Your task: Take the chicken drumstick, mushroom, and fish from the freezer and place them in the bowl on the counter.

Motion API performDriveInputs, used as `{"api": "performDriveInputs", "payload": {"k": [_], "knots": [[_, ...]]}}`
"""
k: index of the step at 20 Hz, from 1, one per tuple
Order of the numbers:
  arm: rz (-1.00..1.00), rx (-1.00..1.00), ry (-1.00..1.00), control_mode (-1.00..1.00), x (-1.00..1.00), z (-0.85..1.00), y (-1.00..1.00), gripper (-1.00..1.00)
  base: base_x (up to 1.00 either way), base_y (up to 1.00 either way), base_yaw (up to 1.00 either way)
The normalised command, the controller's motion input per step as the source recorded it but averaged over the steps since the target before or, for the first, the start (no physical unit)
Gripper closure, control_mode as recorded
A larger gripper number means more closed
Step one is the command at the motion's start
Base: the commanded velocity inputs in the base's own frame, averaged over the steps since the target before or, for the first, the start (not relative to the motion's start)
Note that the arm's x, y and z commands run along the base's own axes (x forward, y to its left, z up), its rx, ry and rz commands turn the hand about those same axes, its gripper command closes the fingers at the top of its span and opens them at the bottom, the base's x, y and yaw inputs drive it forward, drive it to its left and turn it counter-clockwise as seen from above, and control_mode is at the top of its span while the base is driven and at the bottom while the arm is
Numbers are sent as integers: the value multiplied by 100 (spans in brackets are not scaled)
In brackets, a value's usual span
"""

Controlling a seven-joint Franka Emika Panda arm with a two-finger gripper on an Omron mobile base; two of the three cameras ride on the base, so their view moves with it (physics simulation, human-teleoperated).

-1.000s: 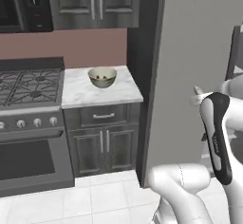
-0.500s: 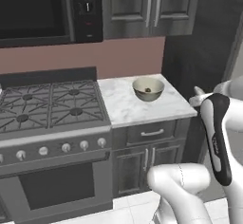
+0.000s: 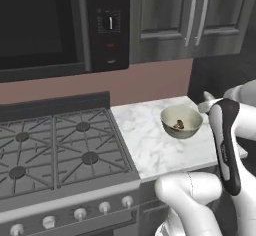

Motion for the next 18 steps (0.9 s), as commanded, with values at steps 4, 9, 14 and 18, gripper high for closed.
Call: {"api": "performDriveInputs", "payload": {"k": [4, 9, 14, 18], "knots": [[-2, 0, 9, -100, 25, -17, 0, 100, 75, -5, -7], [-8, -2, 45, -100, 100, -94, -1, 100, 0, 0, 0], [-2, -10, 16, -100, 100, -73, 8, 100, 0, 0, 0], [0, -2, 1, -100, 100, -66, 0, 100, 0, 0, 0]]}}
